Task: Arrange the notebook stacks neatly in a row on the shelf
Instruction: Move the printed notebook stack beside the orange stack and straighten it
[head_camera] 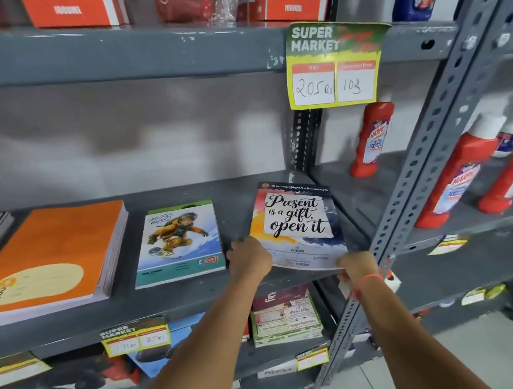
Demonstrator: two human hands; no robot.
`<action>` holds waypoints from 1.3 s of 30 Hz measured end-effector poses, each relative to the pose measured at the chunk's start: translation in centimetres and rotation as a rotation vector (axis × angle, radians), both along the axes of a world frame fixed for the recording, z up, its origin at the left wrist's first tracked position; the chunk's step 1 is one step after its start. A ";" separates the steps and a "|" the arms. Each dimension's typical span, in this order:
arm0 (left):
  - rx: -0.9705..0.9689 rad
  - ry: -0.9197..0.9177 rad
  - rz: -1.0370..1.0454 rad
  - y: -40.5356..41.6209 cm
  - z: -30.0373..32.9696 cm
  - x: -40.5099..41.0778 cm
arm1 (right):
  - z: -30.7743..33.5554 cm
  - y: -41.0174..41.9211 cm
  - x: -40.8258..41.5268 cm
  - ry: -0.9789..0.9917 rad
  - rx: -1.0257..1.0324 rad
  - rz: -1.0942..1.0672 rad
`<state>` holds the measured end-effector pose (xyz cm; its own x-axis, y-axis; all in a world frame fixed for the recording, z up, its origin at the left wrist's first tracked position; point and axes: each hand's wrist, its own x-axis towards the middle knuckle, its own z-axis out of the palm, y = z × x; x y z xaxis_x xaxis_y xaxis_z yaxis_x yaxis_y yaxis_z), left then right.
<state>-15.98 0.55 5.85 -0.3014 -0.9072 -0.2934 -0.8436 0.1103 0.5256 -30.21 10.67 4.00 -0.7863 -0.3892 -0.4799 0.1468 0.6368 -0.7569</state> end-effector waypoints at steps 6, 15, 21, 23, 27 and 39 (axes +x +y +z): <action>0.136 0.387 0.243 -0.1 0.9 -0.9 | 0.5 1.0 -0.7 -0.140 -0.161 -0.171; 0.032 0.614 0.237 -0.4 2.7 1.6 | 2.0 0.0 0.7 0.002 -0.219 -0.040; -0.164 0.635 0.235 -2.2 5.5 9.5 | 4.8 -4.0 8.1 0.051 -0.387 -0.104; -0.217 0.648 0.263 -3.4 6.6 13.3 | 5.9 -5.6 11.4 0.053 -0.440 -0.060; -0.365 0.727 0.390 -6.5 7.8 23.9 | 7.6 -9.8 21.2 0.024 -0.567 0.099; -0.392 0.620 0.686 -14.5 6.4 54.0 | 6.6 -19.6 50.2 -0.198 -0.617 0.313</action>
<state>38.04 -13.92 12.23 0.3244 -0.9411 0.0950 -0.3797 -0.0376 0.9243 20.00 -8.94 10.56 -0.5144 -0.8282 -0.2224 0.1994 0.1367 -0.9703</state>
